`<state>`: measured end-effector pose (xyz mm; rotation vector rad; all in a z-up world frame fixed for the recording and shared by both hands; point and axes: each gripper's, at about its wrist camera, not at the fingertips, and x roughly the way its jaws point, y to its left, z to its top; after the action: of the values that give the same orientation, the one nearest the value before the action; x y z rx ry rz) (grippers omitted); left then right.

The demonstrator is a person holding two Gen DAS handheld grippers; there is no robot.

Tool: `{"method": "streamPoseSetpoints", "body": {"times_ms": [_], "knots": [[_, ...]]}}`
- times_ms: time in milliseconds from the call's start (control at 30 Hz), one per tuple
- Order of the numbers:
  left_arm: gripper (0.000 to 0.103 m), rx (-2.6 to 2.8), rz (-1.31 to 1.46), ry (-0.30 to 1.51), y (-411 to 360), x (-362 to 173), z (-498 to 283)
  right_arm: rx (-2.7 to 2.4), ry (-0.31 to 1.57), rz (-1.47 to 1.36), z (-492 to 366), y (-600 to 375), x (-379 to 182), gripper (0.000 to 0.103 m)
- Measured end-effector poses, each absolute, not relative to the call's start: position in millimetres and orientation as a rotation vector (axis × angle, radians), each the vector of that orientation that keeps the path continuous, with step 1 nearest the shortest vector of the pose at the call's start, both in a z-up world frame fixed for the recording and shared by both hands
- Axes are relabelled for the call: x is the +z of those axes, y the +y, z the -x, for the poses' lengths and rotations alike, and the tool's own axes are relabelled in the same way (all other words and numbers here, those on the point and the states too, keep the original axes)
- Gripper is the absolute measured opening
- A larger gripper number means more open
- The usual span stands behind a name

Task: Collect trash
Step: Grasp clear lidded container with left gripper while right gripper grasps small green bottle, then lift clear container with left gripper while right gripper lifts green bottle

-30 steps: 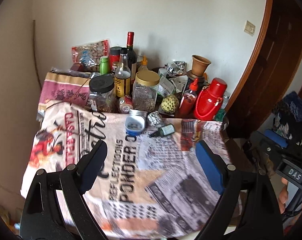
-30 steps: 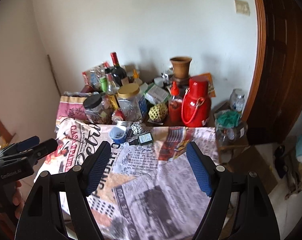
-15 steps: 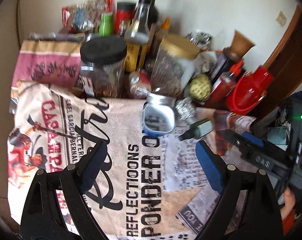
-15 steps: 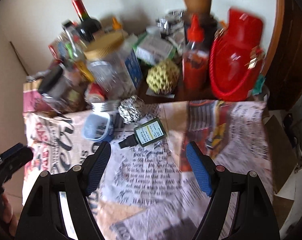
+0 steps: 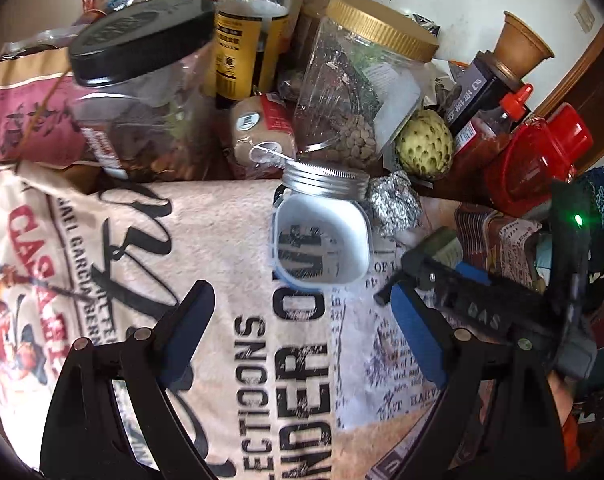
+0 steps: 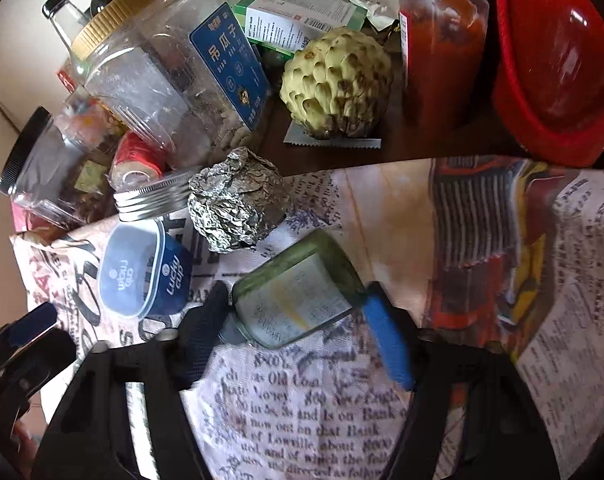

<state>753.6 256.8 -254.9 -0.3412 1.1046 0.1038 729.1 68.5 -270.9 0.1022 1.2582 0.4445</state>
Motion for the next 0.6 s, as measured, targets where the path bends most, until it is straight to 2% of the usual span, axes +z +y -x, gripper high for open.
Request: {"method": "streamPoseSetpoints", "body": {"times_ms": [400,433,467,600], "knots": [[0.089,0.147,0.315,1.152,243,-290,-797,0.393,1.196,-0.114,-710,4,-234,0.063],[0.085,0.159,0.310,1.158,241,-294,-799,0.383,1.192,-0.118,-708,-4,-231,0.063],[0.076,0.171,0.308,1.160,241,-296,-800,0.374,1.189,-0.122,-706,-11,-228,0.063],[0.073,0.201,0.324,1.133,237,-294,-796,0.352,1.181,-0.144,-705,-36,-219,0.063]]}}
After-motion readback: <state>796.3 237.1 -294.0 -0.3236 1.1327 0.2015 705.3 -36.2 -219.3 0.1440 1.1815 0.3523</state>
